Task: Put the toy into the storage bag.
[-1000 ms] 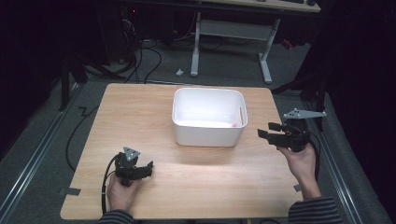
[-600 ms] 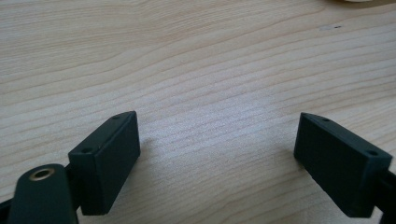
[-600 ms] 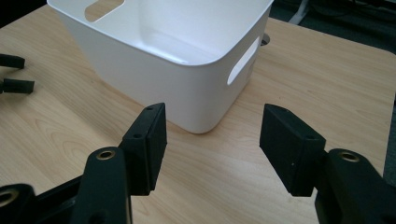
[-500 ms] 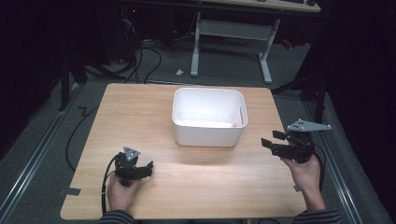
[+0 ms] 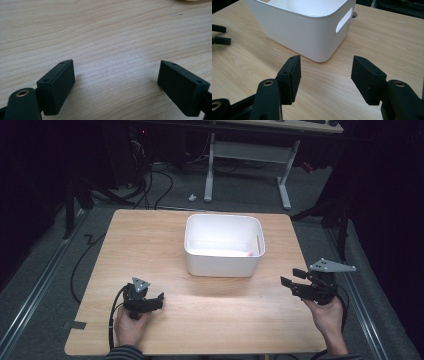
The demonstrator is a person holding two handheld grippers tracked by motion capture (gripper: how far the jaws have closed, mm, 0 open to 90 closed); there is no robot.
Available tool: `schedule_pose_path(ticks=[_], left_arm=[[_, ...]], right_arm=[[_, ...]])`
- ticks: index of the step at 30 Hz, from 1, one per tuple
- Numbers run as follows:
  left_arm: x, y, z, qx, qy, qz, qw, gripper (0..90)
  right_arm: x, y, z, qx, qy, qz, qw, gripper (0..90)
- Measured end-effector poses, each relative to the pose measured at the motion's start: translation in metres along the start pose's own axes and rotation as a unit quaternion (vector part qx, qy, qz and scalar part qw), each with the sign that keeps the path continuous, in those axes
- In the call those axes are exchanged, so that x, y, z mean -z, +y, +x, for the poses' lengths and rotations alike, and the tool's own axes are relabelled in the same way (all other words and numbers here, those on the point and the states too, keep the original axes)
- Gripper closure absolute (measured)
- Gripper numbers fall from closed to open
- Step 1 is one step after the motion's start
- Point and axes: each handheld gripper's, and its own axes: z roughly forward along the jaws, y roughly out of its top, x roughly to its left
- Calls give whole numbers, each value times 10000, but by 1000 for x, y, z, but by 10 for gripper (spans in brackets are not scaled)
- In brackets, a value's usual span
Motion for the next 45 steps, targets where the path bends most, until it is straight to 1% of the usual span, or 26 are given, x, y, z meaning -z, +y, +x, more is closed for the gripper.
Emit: schedule_pose_path(ticks=[2,4,6,7,11,15,16,18,19,21,22,26,33,35,37,38,40,44,45], left_arm=[[0,0,0,0,4,0,10000,146],[0,0,0,0,-1,-1,10000,146],[0,0,0,-1,-1,1,10000,146],[0,0,0,1,-1,0,10000,146],[0,0,0,1,-2,0,10000,145],[0,0,0,1,1,0,10000,146],[0,0,0,1,1,0,10000,146],[0,0,0,2,1,-1,10000,146],[0,0,0,0,1,0,10000,146],[0,0,0,0,-2,0,10000,146],[0,0,0,1,-2,1,10000,146],[0,0,0,0,-1,1,10000,146],[0,0,0,0,-1,1,10000,146],[0,0,0,0,-1,1,10000,146],[0,0,0,-1,-1,1,10000,146],[0,0,0,0,-2,1,10000,146],[0,0,0,-1,1,1,10000,146],[0,0,0,0,0,1,10000,146],[0,0,0,2,0,0,10000,146]], right_arm=[[-2,-4,0,-38,23,-35,10000,409],[-6,-8,0,-64,41,-13,10000,399],[-10,-14,0,-105,18,-11,9999,384],[-15,-19,-1,-156,28,19,9999,376],[-21,-25,-1,-157,28,67,9999,374],[-29,-31,0,-238,96,127,9996,370],[-33,-34,0,-239,100,161,9995,364],[-35,-36,0,-214,103,167,9996,356],[-38,-38,0,-216,86,187,9996,346],[-43,-42,0,-144,25,238,9996,342],[-45,-43,-1,-143,31,255,9996,342],[-53,-50,-3,-254,64,361,9990,342],[-62,-57,-7,-352,45,425,9985,335],[-65,-59,-8,-412,37,439,9982,335],[-68,-61,-9,-429,3,468,9980,334],[-70,-63,-9,-422,-11,441,9981,334],[-73,-66,-9,-488,-24,435,9979,333],[-81,-71,-8,-479,-124,477,9976,331],[-83,-73,-8,-519,-137,495,9973,332]])
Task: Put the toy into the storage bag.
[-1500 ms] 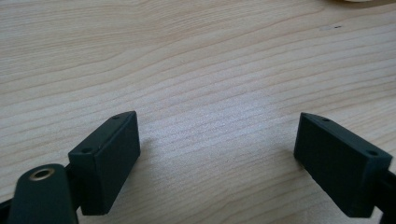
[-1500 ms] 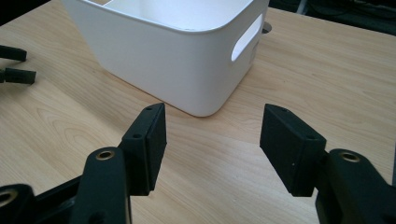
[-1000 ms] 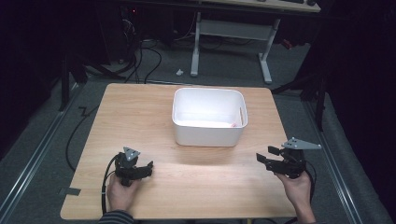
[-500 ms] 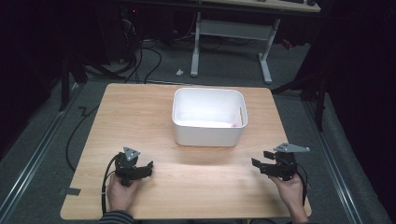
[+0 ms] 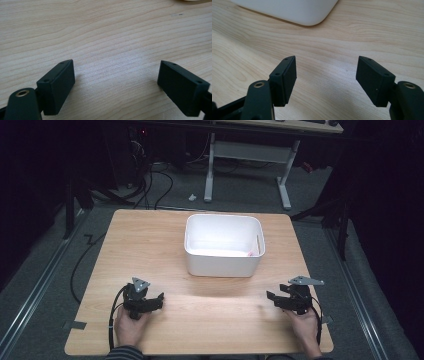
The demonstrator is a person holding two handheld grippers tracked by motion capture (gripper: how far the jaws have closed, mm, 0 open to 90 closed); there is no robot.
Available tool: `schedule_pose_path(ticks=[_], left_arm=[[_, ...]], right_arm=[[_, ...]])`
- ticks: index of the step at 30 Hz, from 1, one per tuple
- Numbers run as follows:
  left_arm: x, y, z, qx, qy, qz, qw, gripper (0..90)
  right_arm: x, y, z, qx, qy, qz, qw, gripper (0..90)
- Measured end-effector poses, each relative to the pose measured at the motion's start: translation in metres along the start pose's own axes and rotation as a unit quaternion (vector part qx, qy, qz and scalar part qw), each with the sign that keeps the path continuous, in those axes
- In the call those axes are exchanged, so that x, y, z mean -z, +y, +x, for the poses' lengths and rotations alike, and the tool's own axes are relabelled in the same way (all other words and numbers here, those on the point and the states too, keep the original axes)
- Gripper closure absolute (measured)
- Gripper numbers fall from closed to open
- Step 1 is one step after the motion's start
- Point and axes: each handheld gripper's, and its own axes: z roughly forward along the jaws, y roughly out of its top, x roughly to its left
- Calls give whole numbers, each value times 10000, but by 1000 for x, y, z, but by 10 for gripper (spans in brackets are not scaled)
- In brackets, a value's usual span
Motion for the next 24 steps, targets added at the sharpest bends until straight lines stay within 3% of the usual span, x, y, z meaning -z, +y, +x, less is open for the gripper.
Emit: schedule_pose_path(ticks=[6,10,15,24], left_arm=[[0,0,0,0,-1,1,10000,146],[0,0,0,-5,2,1,10000,145],[0,0,0,-7,2,1,10000,145],[0,0,0,-5,3,1,10000,145]], right_arm=[[-10,-5,1,17,-143,76,9999,330],[-19,-11,2,182,-468,57,9987,328],[-27,-18,3,413,-550,38,9976,293],[-28,-18,3,362,-564,13,9978,283]])
